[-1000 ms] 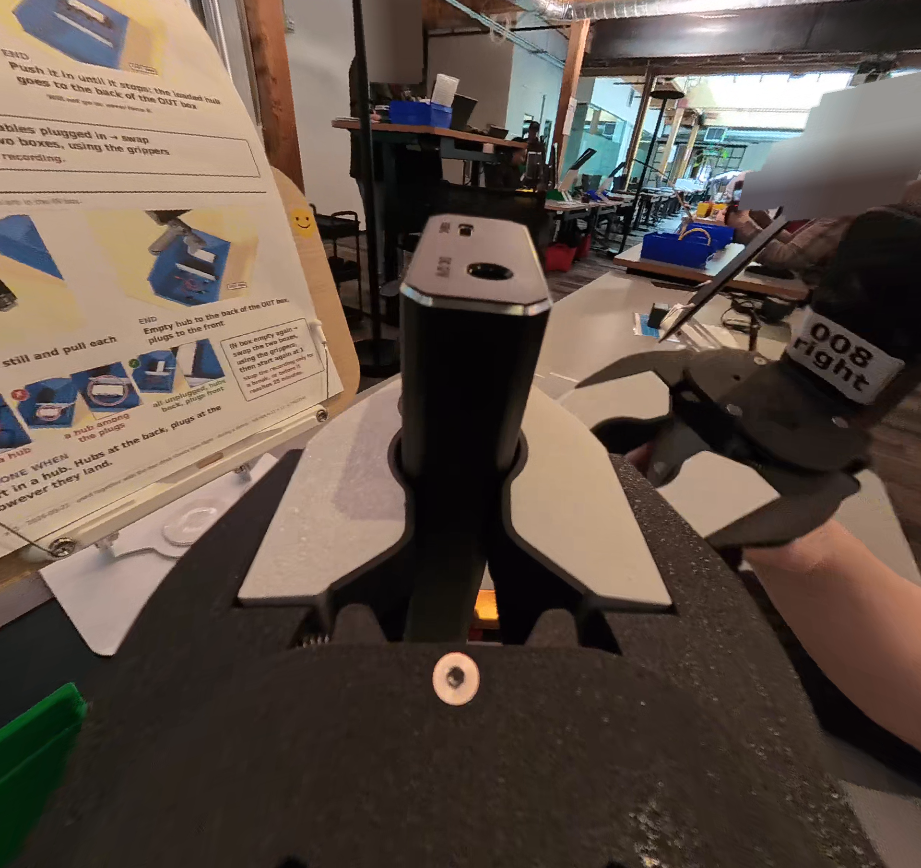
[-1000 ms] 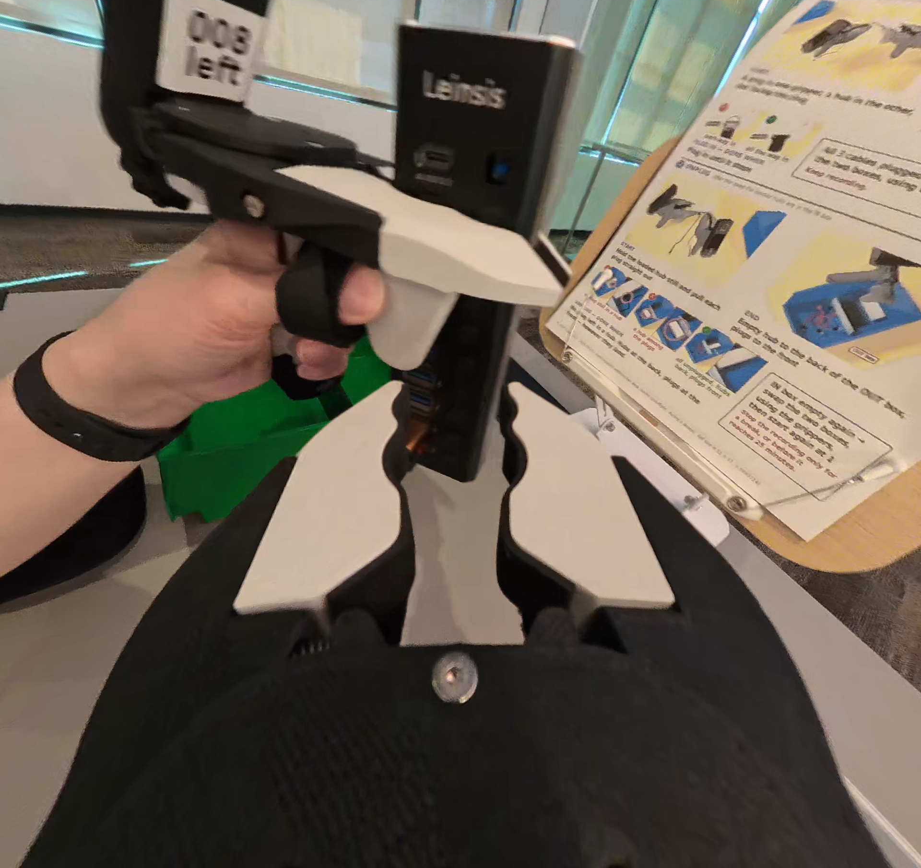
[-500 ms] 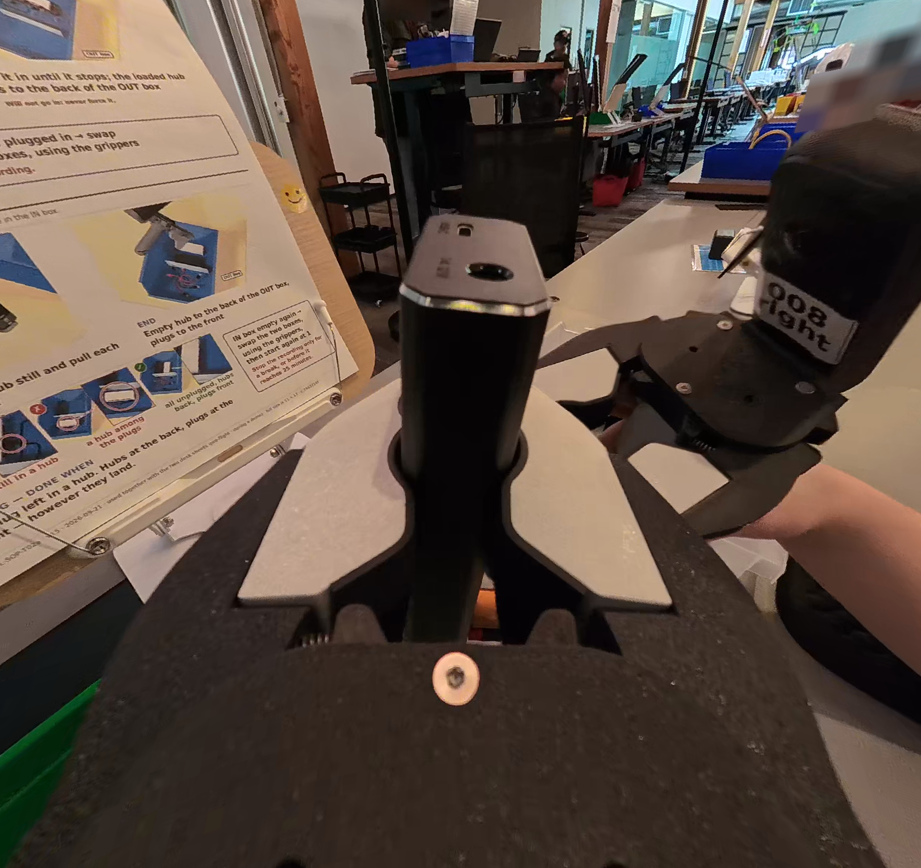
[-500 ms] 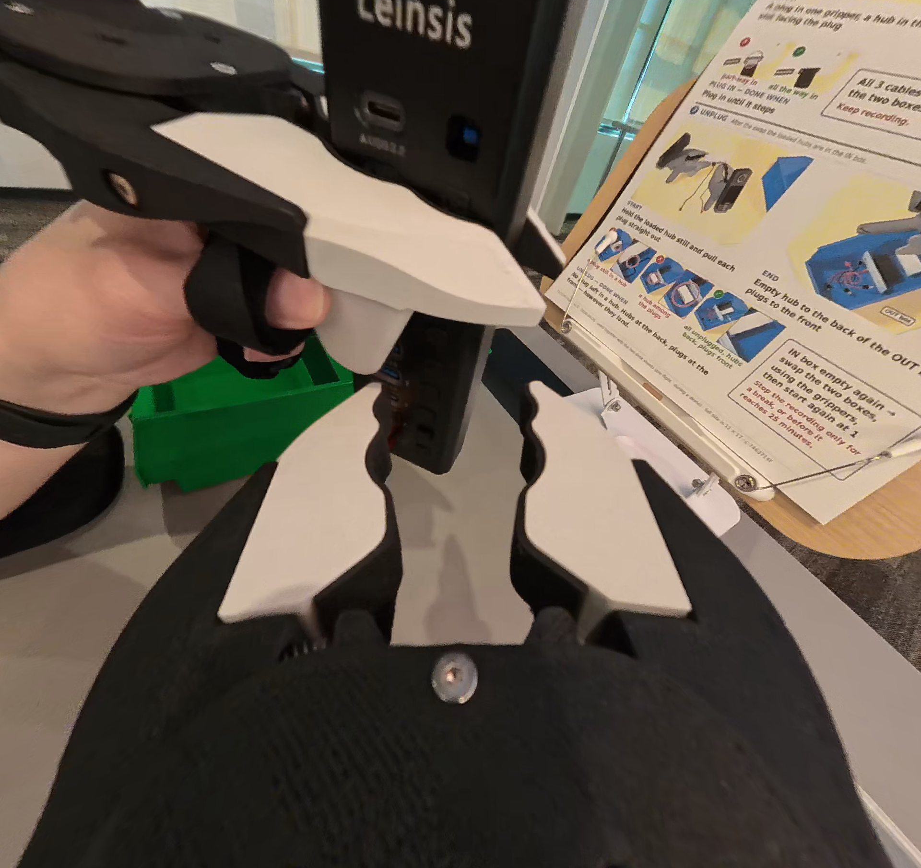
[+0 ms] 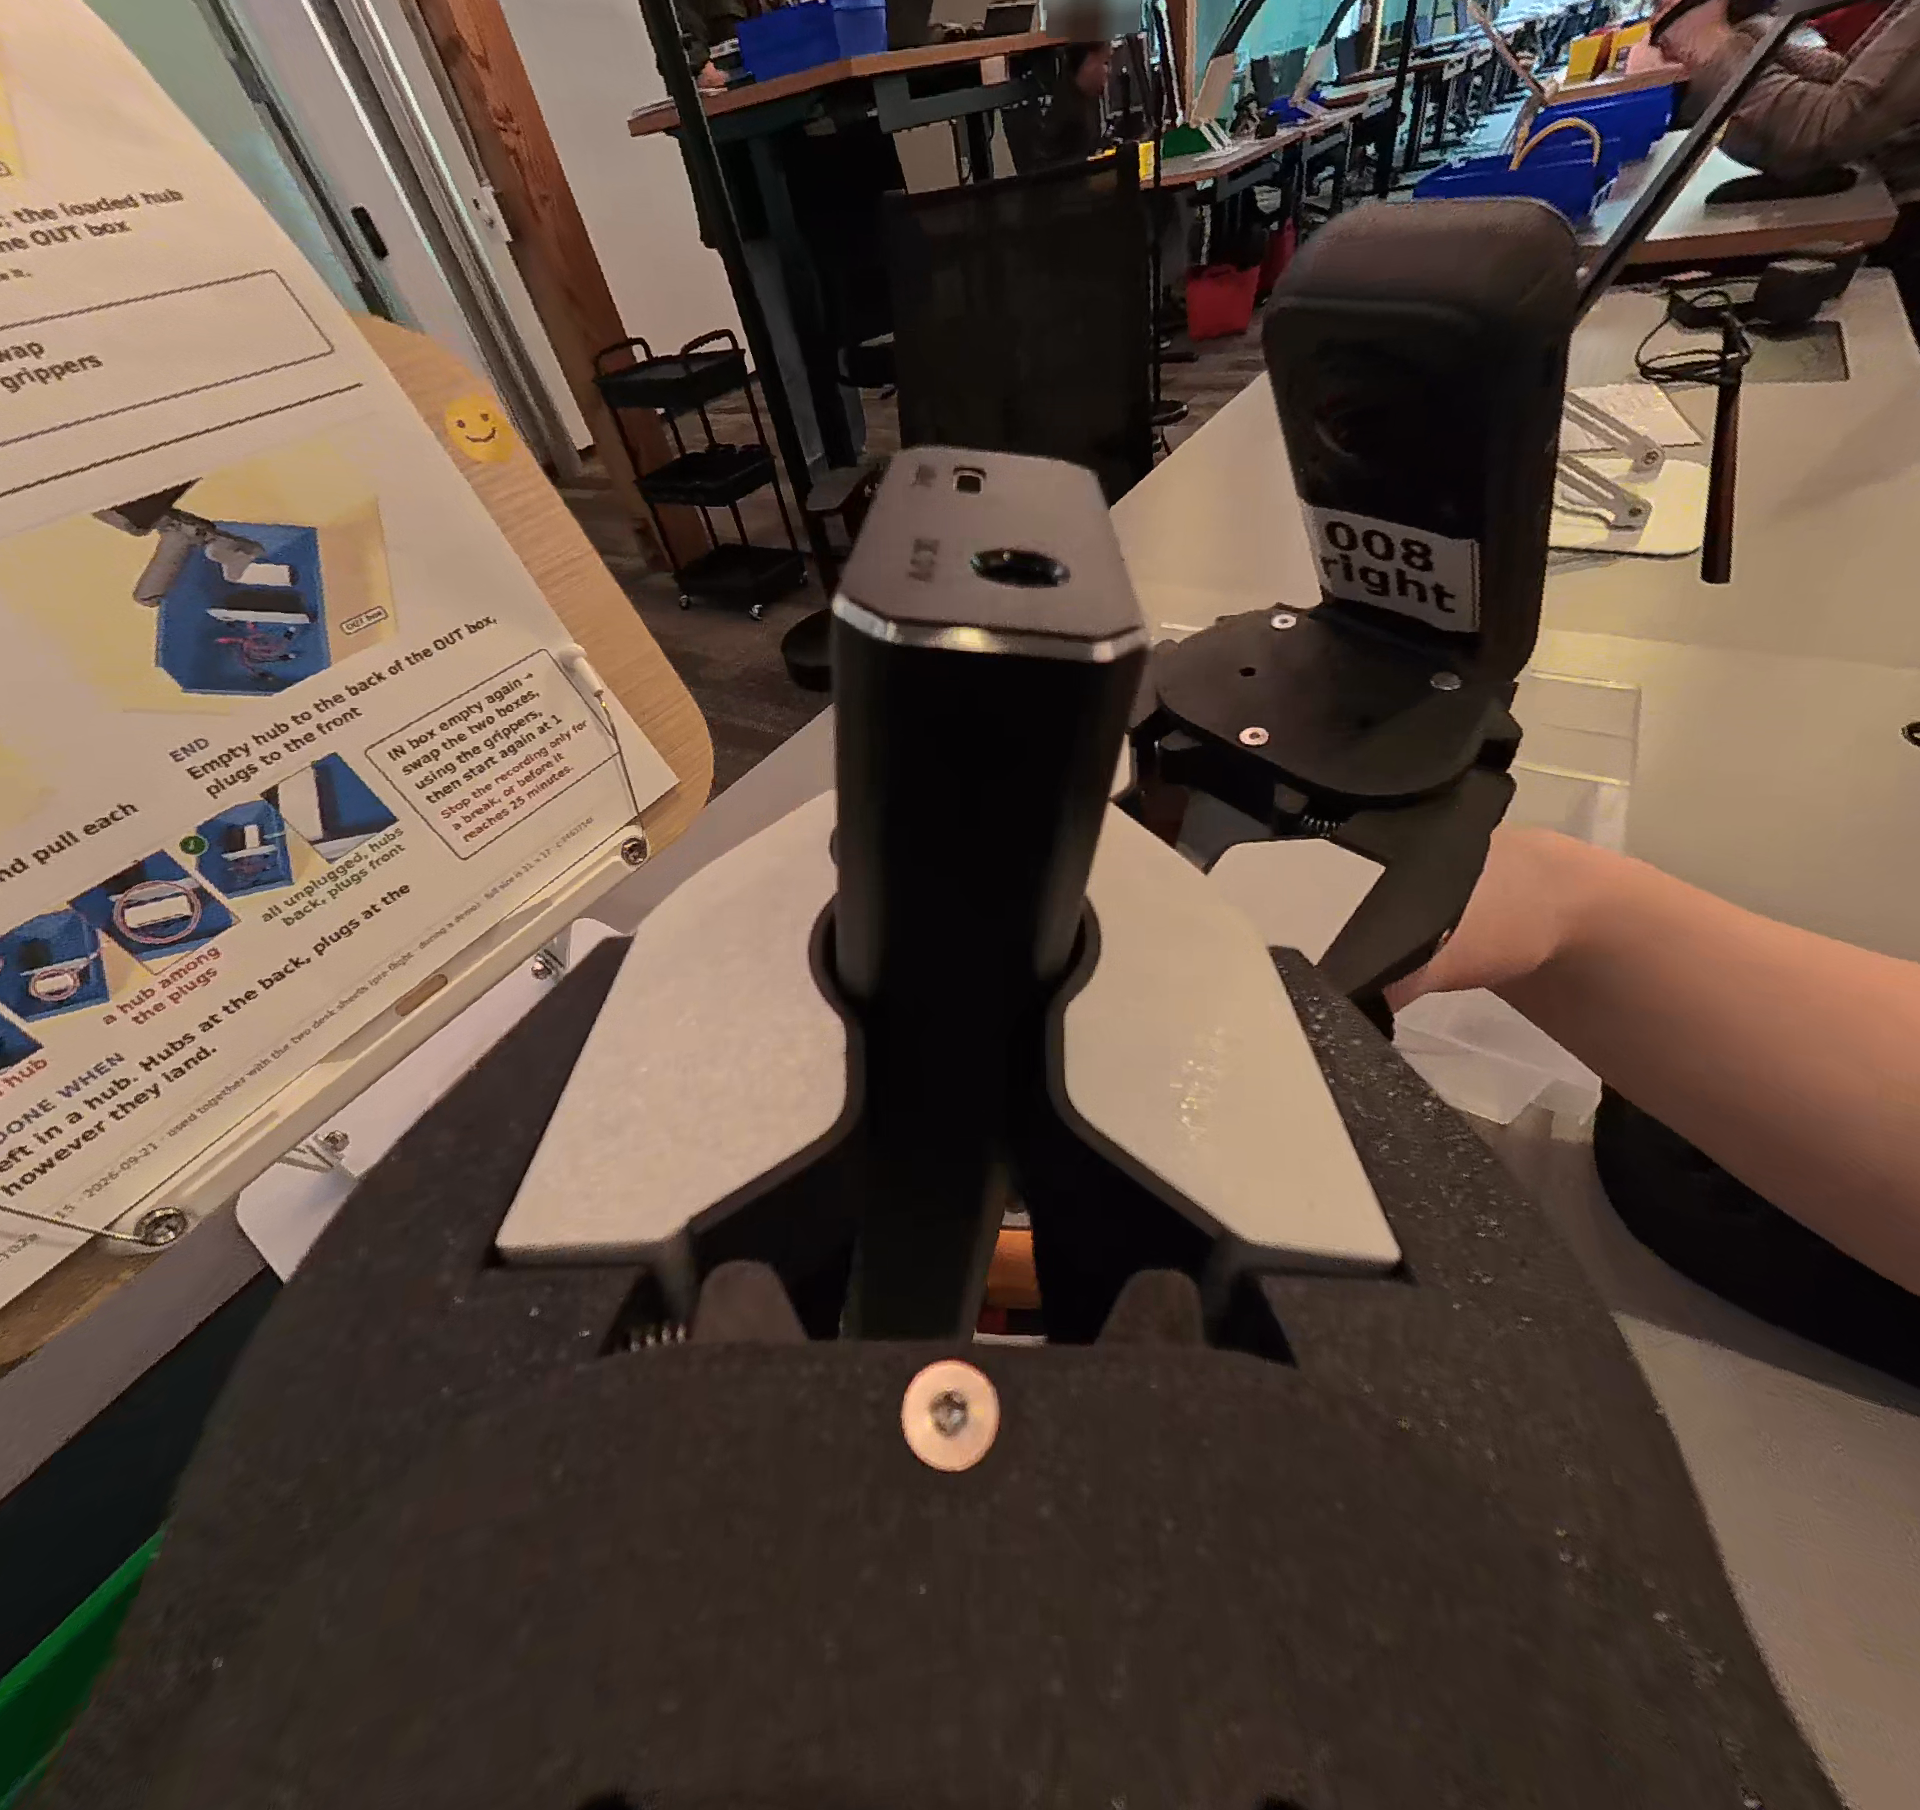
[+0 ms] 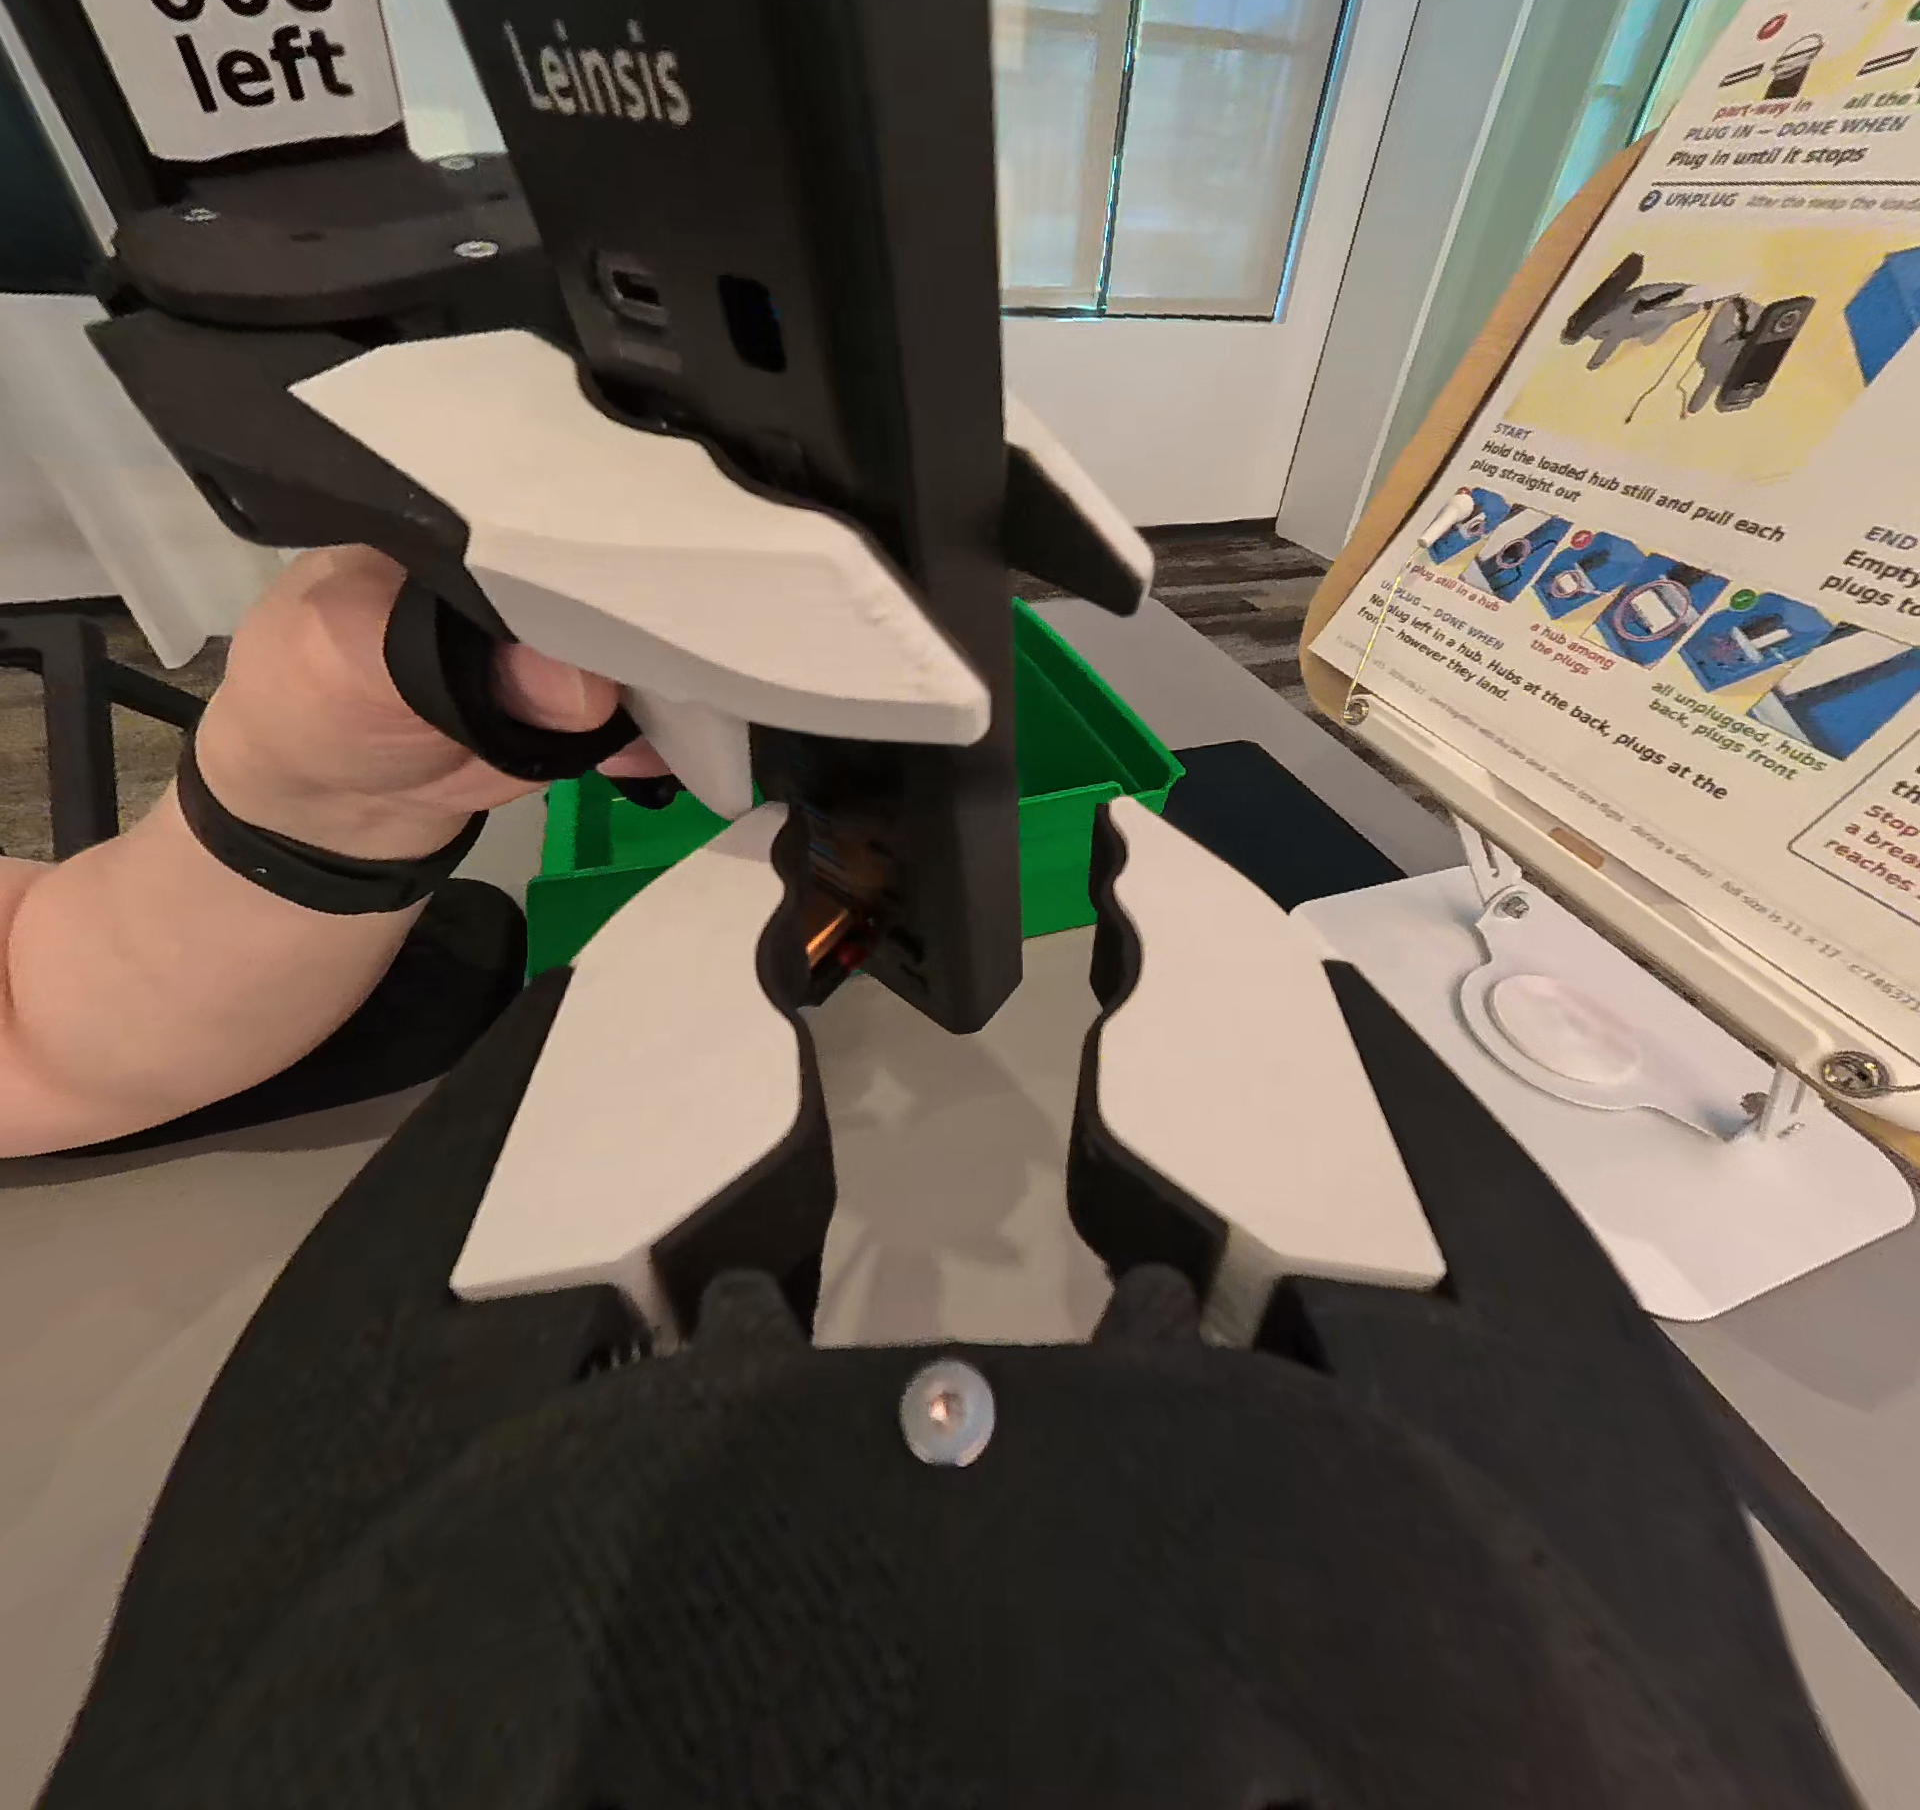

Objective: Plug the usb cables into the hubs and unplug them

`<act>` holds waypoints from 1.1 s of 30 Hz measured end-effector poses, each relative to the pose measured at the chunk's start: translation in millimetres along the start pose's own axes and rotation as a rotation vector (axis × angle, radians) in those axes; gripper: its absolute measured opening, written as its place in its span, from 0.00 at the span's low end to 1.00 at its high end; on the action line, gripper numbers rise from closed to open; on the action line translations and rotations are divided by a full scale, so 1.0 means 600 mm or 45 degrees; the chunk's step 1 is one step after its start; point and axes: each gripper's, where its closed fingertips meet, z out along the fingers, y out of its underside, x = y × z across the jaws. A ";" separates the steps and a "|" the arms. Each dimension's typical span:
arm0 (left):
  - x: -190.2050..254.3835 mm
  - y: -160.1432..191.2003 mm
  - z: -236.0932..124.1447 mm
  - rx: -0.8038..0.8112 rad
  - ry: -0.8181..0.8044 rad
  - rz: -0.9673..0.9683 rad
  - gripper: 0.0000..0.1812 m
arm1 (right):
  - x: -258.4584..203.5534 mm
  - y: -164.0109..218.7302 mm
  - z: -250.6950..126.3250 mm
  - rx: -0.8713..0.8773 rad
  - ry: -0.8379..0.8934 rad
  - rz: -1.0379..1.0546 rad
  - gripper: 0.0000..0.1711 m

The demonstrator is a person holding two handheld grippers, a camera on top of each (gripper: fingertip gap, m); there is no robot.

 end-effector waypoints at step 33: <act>0.117 0.082 -0.037 -0.383 0.500 0.505 0.25 | -0.018 0.118 -0.159 -1.101 0.087 -0.516 0.18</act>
